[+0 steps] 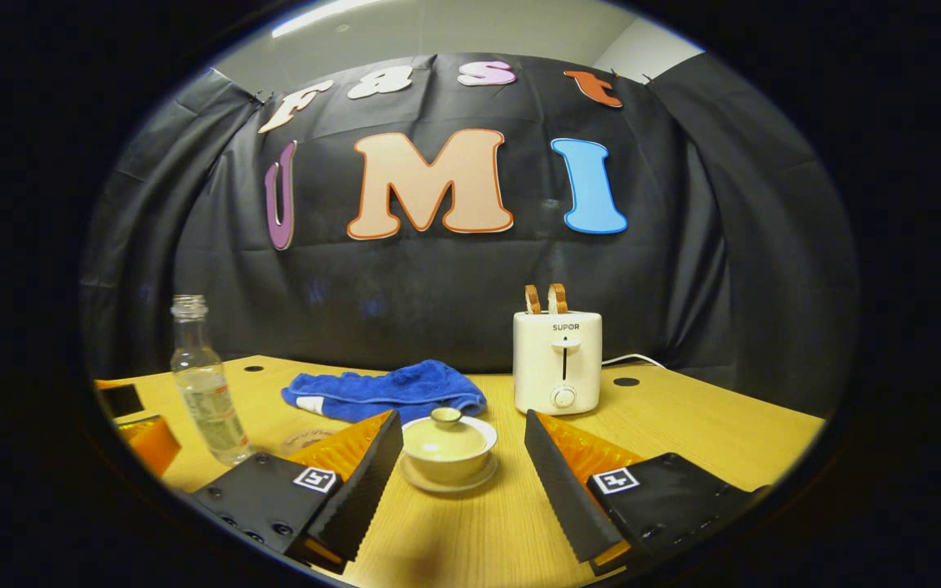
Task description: Open the teacup lid with one hand, grasp the water bottle and pour water into the teacup with the other hand; after pouring, place the water bottle on the coaster and then close the teacup lid.
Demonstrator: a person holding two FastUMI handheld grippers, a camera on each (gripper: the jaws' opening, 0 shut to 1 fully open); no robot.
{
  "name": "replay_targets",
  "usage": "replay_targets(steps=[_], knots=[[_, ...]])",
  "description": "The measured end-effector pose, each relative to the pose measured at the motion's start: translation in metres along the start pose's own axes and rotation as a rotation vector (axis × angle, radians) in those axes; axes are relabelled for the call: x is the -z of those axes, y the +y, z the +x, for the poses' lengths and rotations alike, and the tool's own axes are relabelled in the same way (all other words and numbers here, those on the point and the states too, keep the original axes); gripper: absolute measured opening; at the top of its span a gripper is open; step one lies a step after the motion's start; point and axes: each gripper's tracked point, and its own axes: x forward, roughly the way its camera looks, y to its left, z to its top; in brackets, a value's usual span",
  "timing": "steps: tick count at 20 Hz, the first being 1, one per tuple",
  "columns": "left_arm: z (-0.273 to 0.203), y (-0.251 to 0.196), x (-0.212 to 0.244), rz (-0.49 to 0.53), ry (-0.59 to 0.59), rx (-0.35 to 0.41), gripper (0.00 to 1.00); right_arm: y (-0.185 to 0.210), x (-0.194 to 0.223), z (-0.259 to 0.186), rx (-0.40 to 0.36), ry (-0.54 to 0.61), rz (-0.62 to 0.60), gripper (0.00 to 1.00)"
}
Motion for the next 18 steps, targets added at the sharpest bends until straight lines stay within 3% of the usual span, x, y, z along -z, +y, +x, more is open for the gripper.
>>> replay_targets(steps=[4,5,8,14,17,18], knots=[[0.000,0.000,0.000,0.000,-0.001,0.000,0.95,0.011,0.004,0.043,-0.028,0.019,-0.007,0.92],[0.000,0.000,0.000,0.000,0.000,0.000,0.95,0.011,0.005,0.052,-0.028,0.022,-0.005,1.00],[0.000,0.000,0.000,-0.001,0.000,0.000,0.95,0.014,0.012,0.070,-0.033,0.066,-0.009,0.97],[0.000,0.000,0.000,-0.001,0.000,-0.001,0.95,0.017,0.014,0.071,-0.049,0.121,-0.021,0.90],[0.000,0.000,0.000,-0.001,0.000,-0.001,0.94,0.018,0.019,0.077,-0.051,0.120,-0.024,0.47],[0.000,0.000,0.000,-0.001,0.000,-0.001,0.95,0.017,0.020,0.077,-0.050,0.123,-0.023,0.47]])
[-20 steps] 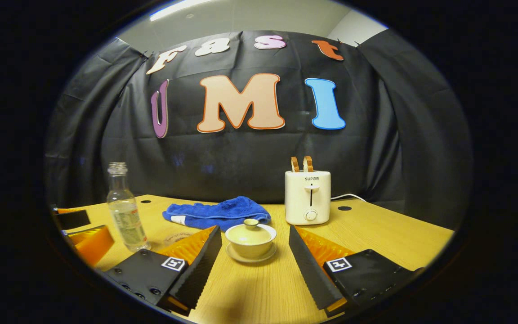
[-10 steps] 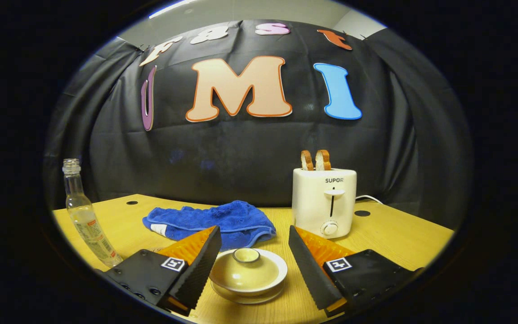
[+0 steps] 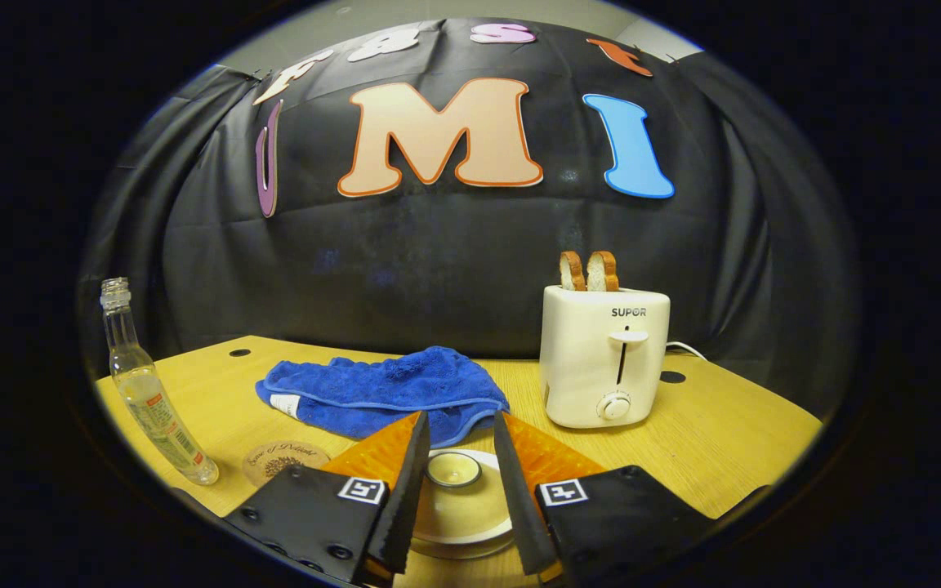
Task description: Open the teacup lid with one hand, grasp the water bottle and pour water into the teacup with the other hand; after pouring, place the water bottle on the coaster and then close the teacup lid.
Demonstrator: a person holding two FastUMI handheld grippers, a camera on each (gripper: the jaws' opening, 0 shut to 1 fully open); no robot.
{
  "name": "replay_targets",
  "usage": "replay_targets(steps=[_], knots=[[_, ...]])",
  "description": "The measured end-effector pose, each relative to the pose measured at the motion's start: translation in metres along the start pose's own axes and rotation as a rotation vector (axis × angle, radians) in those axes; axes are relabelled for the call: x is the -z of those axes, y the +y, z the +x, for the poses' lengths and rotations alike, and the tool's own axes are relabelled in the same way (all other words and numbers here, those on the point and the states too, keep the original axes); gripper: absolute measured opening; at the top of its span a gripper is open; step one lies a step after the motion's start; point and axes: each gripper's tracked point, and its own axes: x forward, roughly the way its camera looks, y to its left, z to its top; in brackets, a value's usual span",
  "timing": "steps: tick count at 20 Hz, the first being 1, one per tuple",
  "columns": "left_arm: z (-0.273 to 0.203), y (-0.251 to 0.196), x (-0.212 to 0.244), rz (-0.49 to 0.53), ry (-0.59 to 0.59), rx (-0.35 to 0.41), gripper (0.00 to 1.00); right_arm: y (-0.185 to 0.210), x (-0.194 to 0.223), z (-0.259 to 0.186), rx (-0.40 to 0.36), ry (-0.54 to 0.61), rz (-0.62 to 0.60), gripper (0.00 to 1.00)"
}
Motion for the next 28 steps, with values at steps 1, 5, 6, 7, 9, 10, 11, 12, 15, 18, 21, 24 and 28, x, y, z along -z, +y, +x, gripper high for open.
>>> replay_targets(steps=[1,5,6,7,9,10,11,12,15,18,21,24,28], knots=[[0.000,-0.001,0.000,0.000,0.000,0.000,0.95,0.000,0.000,0.001,-0.002,0.004,0.002,0.54],[0.000,0.000,-0.001,0.000,0.000,0.000,0.94,0.007,0.007,0.001,-0.035,0.010,0.005,0.47],[0.001,0.000,0.000,0.000,0.000,0.000,0.94,0.006,-0.001,0.000,-0.031,0.000,-0.008,0.42],[0.000,-0.001,0.000,0.000,-0.001,0.000,0.95,0.007,-0.001,0.000,-0.028,-0.001,-0.021,0.38],[0.000,0.000,-0.001,0.000,-0.001,-0.001,0.94,0.009,-0.002,-0.001,-0.030,-0.004,-0.035,0.37],[0.000,0.000,0.000,0.000,0.000,-0.001,0.95,0.008,-0.001,0.000,-0.033,-0.005,-0.035,0.37],[0.000,0.000,0.000,0.000,-0.001,-0.001,0.95,0.009,-0.001,0.001,-0.036,-0.002,-0.033,0.36],[0.000,0.000,0.000,0.000,0.000,-0.001,0.95,0.009,0.000,-0.001,-0.039,0.000,-0.031,0.33],[0.000,0.000,0.000,0.000,0.000,-0.001,0.95,0.009,-0.003,-0.003,-0.050,-0.015,-0.018,0.29],[0.000,0.000,0.000,0.000,0.000,-0.002,0.95,0.007,-0.017,-0.011,-0.054,-0.104,0.002,0.22],[-0.001,0.000,0.000,0.000,0.000,-0.003,0.95,0.011,-0.019,-0.012,-0.079,-0.121,0.017,0.21],[0.000,0.000,0.000,0.000,0.000,-0.003,0.95,0.013,-0.018,-0.013,-0.095,-0.116,0.016,0.22],[0.000,0.000,0.000,0.000,0.000,-0.006,0.95,0.008,-0.017,-0.027,-0.099,-0.112,0.013,0.22]])
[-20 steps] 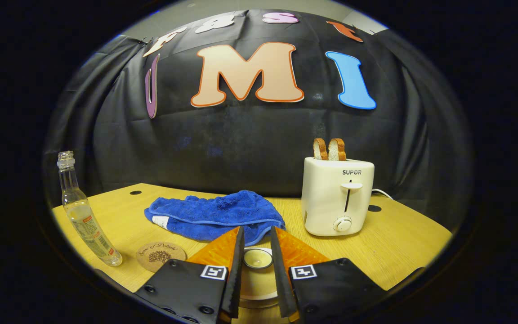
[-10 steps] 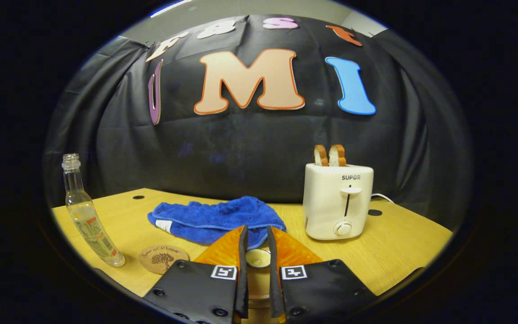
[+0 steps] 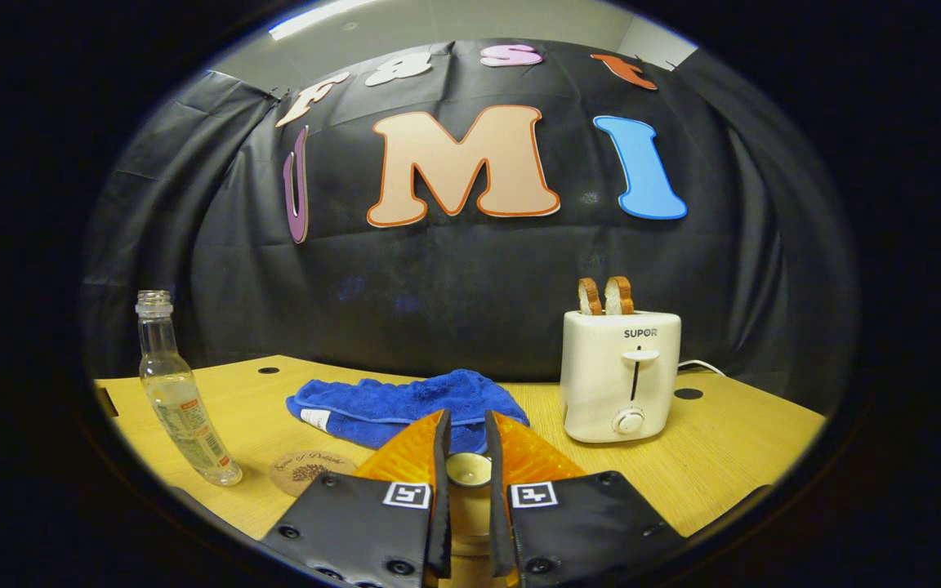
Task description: Open the teacup lid with one hand, grasp the water bottle and pour water into the teacup with the other hand; after pouring, place the water bottle on the coaster and then close the teacup lid.
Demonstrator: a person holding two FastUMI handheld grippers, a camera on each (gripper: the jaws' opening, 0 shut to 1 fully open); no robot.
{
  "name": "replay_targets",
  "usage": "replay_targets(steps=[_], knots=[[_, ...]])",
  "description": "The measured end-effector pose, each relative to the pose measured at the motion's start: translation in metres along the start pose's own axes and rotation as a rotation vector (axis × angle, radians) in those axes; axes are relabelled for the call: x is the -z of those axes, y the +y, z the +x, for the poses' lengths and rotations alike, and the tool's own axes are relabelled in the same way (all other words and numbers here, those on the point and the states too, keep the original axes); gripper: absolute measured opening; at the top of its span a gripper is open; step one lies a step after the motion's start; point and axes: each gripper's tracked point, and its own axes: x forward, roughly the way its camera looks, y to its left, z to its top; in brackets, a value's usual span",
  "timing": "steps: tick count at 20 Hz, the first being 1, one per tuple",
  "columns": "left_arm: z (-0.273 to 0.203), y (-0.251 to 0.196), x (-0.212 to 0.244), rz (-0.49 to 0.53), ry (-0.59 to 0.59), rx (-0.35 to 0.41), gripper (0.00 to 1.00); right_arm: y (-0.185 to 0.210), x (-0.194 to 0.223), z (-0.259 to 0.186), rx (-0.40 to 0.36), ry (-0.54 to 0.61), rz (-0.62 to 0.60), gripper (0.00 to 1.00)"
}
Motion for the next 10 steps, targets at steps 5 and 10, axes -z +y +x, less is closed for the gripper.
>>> replay_targets(steps=[5,10], knots=[[0.000,0.001,0.000,0.000,-0.001,-0.006,0.95,-0.009,-0.005,-0.035,-0.033,-0.010,0.001,0.21],[-0.001,0.001,-0.001,0.000,-0.001,-0.013,0.95,-0.019,-0.002,-0.070,-0.062,-0.003,0.001,0.22]])
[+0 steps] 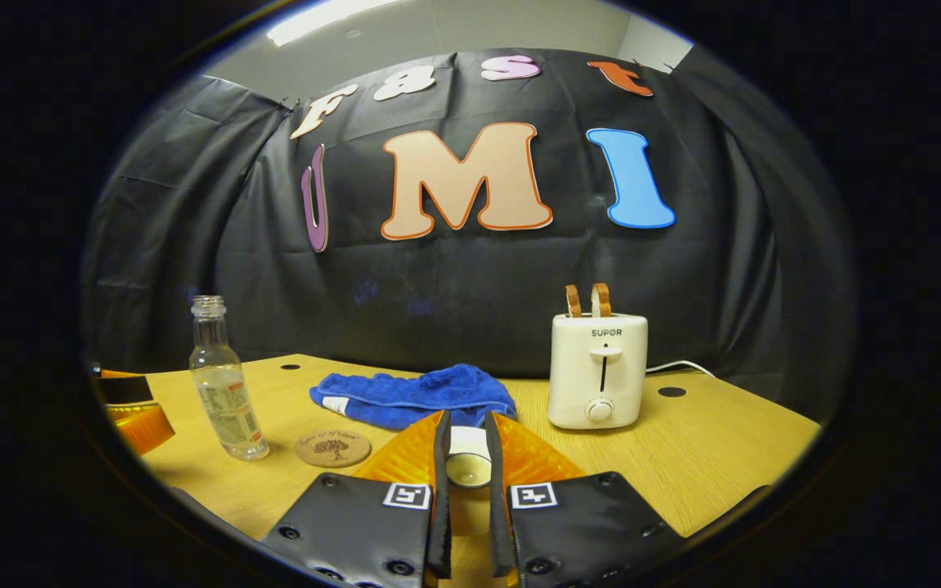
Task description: Open the teacup lid with one hand, grasp the water bottle and pour water into the teacup with the other hand; after pouring, place the water bottle on the coaster and then close the teacup lid.
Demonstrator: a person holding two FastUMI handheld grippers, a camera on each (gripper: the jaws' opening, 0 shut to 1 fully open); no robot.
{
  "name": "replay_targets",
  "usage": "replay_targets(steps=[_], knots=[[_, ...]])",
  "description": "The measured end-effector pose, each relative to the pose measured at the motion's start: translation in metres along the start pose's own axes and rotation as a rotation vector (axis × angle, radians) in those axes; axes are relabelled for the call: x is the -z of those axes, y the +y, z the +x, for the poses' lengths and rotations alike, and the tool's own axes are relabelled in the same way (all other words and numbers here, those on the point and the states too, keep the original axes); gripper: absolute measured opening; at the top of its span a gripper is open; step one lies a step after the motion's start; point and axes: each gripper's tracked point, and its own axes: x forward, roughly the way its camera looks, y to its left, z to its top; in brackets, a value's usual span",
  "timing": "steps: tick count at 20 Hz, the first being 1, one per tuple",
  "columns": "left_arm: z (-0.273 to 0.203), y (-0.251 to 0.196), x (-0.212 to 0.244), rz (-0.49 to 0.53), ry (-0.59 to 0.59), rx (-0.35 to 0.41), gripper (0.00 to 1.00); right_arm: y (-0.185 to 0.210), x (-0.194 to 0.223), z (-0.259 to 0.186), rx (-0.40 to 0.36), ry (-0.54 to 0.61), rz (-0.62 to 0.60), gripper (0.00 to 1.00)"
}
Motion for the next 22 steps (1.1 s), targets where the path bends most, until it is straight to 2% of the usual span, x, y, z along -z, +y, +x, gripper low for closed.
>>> replay_targets(steps=[6,10,14,22], knots=[[-0.006,0.013,0.000,0.000,0.003,-0.055,0.95,-0.016,-0.005,-0.072,0.003,-0.002,0.000,0.22],[-0.004,0.012,0.000,0.002,0.005,-0.052,0.95,-0.030,-0.007,-0.109,0.016,-0.002,-0.001,0.21],[0.006,0.026,0.001,0.005,0.006,-0.106,0.95,-0.037,-0.008,-0.126,0.039,-0.003,-0.003,0.21],[0.053,0.039,0.003,0.008,0.005,-0.098,0.95,-0.035,-0.007,-0.128,0.031,0.000,-0.002,0.21]])
